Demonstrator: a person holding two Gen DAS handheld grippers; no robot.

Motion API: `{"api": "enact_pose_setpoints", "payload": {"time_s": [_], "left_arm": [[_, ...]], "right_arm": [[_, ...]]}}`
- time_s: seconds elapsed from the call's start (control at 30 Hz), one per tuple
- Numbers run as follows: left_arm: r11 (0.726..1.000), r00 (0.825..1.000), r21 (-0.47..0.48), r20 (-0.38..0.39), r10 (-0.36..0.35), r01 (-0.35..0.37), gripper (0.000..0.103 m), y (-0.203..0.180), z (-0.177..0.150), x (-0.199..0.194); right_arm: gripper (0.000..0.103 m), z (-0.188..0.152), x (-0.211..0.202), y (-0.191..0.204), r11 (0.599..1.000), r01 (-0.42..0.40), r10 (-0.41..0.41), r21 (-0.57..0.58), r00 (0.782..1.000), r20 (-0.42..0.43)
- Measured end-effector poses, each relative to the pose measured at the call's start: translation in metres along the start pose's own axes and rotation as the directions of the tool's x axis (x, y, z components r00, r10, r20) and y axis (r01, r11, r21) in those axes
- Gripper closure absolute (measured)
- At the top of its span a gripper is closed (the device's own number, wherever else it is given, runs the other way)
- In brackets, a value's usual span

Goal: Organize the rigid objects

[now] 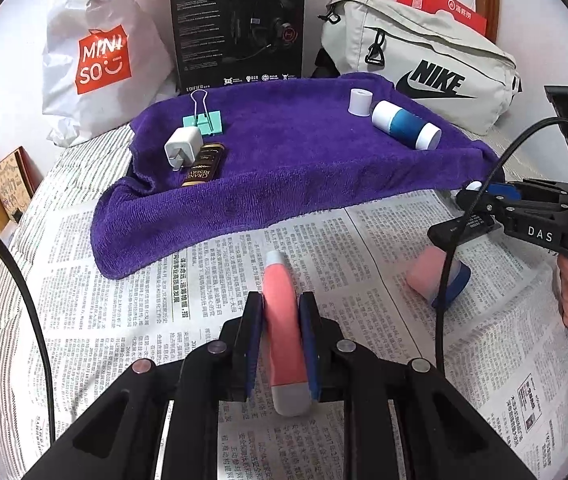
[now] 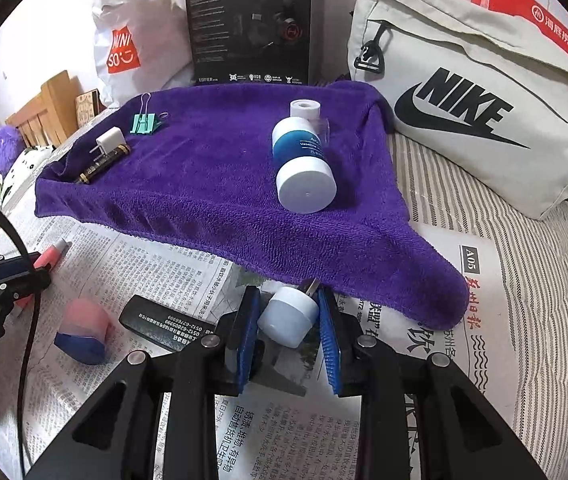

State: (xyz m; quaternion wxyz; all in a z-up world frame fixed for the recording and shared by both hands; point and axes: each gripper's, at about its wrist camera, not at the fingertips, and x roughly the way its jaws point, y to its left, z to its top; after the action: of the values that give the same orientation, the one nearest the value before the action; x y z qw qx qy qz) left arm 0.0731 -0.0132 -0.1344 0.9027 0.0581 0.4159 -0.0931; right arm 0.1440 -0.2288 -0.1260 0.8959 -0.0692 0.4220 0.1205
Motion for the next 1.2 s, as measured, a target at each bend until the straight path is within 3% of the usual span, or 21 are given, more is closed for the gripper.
{"api": "enact_pose_setpoints", "payload": {"time_s": [1.2], "left_arm": [[0.999, 0.999, 0.025, 0.002, 0.042, -0.042, 0.084, -0.0064, 0.0, 0.0017]], "right_arm": [[0.073, -0.0017, 0.001, 0.0012, 1.0, 0.011, -0.011, -0.009, 1.0, 0.002]]}}
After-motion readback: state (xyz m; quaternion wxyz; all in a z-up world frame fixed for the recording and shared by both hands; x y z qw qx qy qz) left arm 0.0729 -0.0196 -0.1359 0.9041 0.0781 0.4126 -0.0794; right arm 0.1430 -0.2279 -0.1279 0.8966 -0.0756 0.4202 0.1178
